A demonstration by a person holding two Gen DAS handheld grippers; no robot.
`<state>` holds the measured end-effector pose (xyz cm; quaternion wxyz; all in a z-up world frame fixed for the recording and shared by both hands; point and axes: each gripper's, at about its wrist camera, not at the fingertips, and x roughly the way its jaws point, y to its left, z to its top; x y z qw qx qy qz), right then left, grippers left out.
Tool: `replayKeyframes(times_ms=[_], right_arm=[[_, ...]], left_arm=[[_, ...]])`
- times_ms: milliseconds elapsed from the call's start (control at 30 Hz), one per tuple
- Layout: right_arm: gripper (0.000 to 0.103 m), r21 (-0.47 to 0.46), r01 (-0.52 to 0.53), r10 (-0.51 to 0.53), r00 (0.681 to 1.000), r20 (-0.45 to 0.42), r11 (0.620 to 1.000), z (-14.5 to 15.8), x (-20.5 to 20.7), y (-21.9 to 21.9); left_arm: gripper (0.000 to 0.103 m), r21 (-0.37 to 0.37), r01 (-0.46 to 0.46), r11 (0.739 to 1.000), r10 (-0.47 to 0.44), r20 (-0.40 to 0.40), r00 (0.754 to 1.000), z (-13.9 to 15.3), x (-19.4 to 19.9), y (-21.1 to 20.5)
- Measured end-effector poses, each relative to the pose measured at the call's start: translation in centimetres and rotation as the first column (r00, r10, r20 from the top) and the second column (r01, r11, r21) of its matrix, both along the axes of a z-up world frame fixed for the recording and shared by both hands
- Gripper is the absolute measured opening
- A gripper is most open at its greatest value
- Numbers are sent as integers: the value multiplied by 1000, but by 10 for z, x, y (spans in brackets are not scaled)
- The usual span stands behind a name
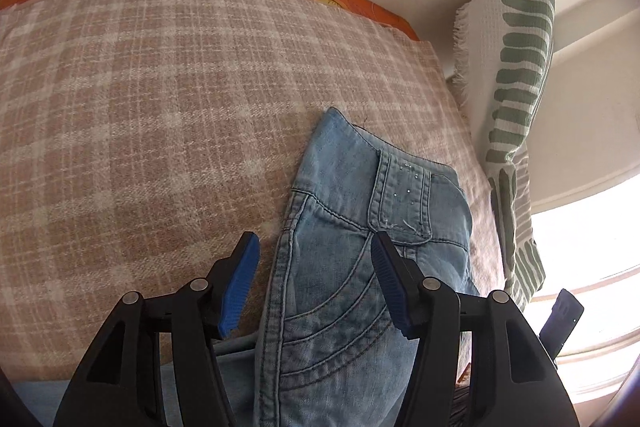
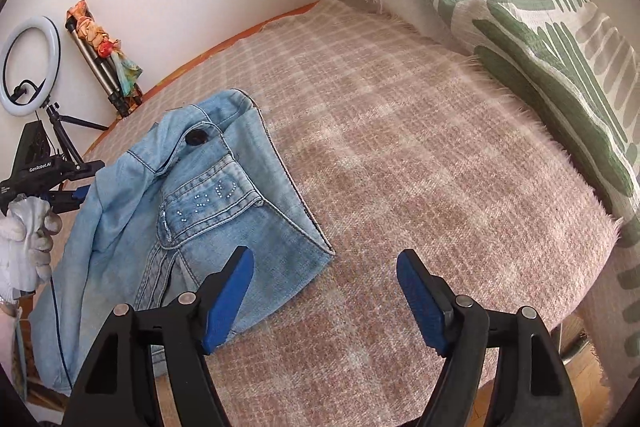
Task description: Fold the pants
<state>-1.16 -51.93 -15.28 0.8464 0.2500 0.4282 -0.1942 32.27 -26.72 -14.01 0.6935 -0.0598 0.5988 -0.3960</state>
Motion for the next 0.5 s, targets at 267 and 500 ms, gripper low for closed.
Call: replayKeyframes(times_ms=[267,500], right_arm=[[77,30,-8,7,1000,18,1000,0,-2,-3],[76,13,-33,32,999,27,999,5,1,4]], left_arm=[[52,-19,-46,999,45,-43,998,-14,-5,-17],[7,-46,-57,997,59,46,997,-2,-17,-15]])
